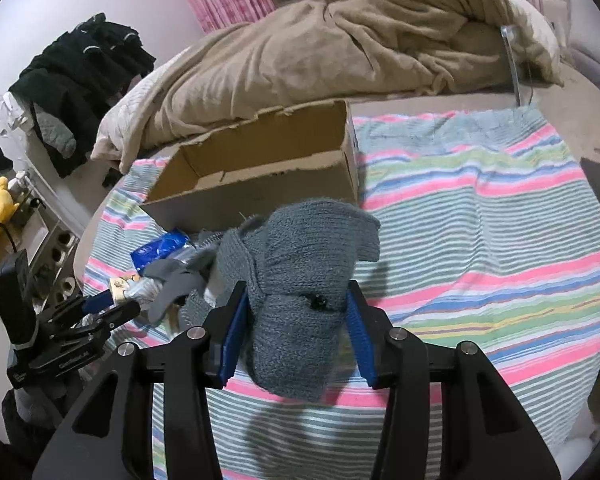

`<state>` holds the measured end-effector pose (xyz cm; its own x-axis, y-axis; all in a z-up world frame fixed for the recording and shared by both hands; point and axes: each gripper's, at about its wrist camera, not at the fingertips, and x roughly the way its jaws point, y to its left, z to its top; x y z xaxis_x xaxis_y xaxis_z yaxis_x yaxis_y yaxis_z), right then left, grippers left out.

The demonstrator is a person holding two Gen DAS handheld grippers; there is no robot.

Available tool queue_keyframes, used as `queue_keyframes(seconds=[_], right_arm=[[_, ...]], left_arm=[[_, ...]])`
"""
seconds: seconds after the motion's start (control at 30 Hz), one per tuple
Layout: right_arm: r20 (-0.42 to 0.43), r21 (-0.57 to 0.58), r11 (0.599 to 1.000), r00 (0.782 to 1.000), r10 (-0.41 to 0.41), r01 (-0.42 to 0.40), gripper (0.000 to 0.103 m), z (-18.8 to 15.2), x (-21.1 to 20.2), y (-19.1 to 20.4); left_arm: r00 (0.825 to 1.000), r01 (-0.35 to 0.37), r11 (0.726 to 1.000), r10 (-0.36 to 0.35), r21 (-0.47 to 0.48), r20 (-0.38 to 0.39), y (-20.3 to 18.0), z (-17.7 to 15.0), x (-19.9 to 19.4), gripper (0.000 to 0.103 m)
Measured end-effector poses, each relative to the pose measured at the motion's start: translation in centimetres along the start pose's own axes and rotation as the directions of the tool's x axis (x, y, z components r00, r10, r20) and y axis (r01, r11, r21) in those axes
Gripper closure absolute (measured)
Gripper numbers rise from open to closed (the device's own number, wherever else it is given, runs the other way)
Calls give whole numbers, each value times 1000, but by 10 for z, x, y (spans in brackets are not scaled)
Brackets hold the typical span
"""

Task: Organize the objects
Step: 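Grasp the cream tissue pack with the left tool while the right tool grasps grey socks, then lower the cream pack into the box with the left tool while the right tool drops the grey socks in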

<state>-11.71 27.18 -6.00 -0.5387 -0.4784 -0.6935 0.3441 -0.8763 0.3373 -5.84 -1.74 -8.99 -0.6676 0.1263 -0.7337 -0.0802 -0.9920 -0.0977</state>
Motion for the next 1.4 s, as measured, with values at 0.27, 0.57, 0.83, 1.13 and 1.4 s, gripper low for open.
queue_keyframes(seconds=[0.27,0.57,0.83,1.13,1.4], right_arm=[[39,-37,999,999,1,0,54,10,-16,10],[104,-106,994,995,-5,17,54,35,-32,25],[146,-161,986,989,-20,43,54,67,-29,33],[136,-186,980,990,-45,71,54,98,-4,29],[101,-215,972,992,-72,92,54,121,36,26]], left_arm=[[998,36,999,-35,-25,57,2,8,-28,56],[987,62,998,-58,-24,150,1,37,-53,56],[973,60,998,-61,13,222,-1,80,-54,56],[971,82,997,-80,-1,225,8,119,-18,56],[976,87,996,-85,-2,200,15,140,24,56]])
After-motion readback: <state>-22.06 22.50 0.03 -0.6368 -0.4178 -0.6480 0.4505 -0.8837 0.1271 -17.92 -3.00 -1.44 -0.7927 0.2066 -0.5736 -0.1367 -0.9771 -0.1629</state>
